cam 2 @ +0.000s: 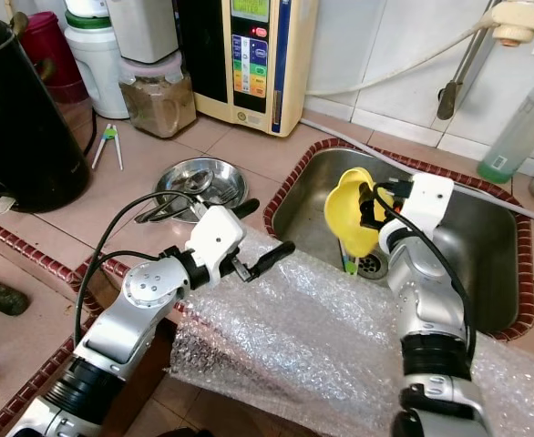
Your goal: Kitchen organization
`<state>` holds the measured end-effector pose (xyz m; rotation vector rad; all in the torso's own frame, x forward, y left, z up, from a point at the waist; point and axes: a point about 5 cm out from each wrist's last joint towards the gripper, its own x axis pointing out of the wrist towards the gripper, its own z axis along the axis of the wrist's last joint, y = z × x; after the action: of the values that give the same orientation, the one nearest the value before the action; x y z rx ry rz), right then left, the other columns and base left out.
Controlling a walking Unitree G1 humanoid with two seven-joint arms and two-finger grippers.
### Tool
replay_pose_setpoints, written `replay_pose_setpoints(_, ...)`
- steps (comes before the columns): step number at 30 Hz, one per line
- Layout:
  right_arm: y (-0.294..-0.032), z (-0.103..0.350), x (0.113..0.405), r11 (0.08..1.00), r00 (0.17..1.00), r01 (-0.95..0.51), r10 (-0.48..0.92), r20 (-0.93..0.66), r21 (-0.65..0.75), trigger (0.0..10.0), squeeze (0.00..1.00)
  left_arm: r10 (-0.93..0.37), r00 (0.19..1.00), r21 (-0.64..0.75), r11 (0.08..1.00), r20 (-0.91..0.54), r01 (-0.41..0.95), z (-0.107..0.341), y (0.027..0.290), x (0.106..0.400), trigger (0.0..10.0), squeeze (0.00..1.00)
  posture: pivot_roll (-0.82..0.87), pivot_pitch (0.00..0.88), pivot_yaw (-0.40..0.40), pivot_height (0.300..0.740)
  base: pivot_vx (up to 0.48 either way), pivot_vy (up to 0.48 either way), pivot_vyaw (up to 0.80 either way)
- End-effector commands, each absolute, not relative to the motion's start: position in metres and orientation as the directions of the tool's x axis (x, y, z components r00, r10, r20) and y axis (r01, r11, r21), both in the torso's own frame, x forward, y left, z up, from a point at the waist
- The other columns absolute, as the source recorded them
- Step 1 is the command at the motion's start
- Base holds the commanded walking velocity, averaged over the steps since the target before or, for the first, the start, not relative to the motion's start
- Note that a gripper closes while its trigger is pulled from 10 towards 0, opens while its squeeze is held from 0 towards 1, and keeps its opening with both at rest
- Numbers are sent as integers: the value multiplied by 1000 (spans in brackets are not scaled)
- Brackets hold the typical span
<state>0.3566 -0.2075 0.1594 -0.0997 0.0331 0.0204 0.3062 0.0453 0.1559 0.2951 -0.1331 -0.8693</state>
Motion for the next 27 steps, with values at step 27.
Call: replay_pose_setpoints(27, -215, 148, 353, 967, 987, 105, -74, -139, 230, 10000, 1000, -738, 675, 342, 634, -1, 694, 160, 49, 314, 10000, 1000, 20, 70, -16, 740, 0, 0, 0)
